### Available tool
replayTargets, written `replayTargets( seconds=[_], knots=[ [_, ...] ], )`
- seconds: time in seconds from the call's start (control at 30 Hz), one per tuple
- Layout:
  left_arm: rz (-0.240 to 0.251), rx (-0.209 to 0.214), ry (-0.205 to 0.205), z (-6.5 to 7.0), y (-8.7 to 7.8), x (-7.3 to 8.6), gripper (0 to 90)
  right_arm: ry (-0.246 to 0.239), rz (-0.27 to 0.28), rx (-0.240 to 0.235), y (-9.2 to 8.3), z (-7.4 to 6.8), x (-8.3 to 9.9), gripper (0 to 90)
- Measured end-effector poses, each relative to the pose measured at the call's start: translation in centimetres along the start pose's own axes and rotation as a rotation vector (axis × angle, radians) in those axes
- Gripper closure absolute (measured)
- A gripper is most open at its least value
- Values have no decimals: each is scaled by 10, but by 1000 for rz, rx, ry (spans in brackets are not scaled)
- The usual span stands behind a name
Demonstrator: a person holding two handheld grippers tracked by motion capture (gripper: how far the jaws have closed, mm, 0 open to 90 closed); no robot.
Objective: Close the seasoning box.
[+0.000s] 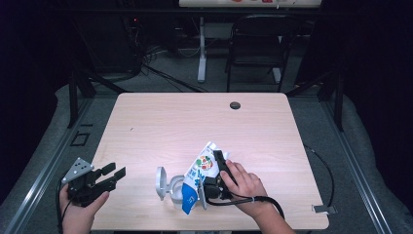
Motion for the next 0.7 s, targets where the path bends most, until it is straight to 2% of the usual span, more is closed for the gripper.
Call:
replayTargets(
  seconds=[0.7],
  knots=[
    [-1, 1, -1, 0, 1, 0, 539, -16, -3, 6, -2, 1, -1, 717]
  ],
)
Point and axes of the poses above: each handheld gripper's, and its own axes: y roughly forward along the jaws, x roughly out of its underside, z roughly to its right, the point moved 5 cm from there along y, roughly forward along the jaws, and after that the axes turned 6 degrees about -z, right-handed, at the moved point
